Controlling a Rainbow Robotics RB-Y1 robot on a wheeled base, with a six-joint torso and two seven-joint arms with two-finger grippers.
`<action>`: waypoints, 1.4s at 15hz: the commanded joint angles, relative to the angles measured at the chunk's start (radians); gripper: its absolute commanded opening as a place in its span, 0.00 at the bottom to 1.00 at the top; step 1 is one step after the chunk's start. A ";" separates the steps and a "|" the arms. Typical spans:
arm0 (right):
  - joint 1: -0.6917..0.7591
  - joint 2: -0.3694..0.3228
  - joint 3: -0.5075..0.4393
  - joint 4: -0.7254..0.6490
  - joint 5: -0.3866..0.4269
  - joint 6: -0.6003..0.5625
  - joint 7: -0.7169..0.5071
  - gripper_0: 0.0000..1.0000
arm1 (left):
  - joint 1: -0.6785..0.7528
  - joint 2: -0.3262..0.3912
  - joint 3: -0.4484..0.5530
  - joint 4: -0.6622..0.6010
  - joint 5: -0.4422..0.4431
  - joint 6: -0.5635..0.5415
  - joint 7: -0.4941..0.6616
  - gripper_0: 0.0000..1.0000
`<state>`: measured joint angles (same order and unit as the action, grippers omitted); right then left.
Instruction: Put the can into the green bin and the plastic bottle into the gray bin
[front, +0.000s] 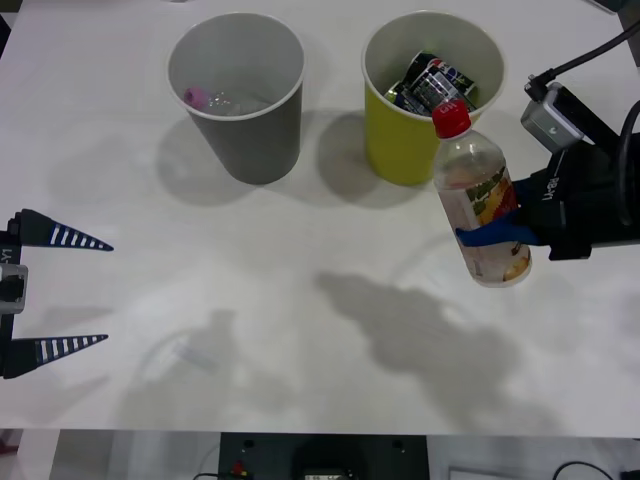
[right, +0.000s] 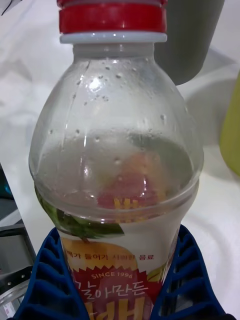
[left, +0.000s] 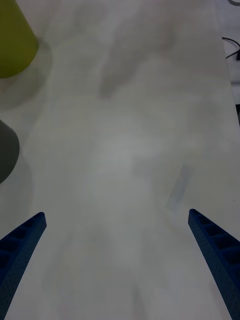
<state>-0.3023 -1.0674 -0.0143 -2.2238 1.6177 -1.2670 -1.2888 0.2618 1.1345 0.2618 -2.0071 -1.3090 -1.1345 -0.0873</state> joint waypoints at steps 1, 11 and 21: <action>-0.126 -0.020 0.071 0.039 0.001 -0.002 -0.001 0.00 | 0.000 0.000 0.000 0.000 0.000 0.000 0.000 0.98; -0.652 0.012 0.416 0.391 -0.028 -0.031 -0.001 0.00 | 0.000 0.000 0.000 0.000 0.000 0.000 0.000 0.98; -1.080 0.285 0.622 0.895 -0.001 -0.037 -0.001 0.00 | 0.000 0.000 0.000 0.000 0.000 0.000 0.000 0.98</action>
<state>-1.3626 -0.8045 0.6042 -1.3546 1.6079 -1.3041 -1.2902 0.2618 1.1345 0.2618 -2.0072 -1.3090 -1.1345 -0.0873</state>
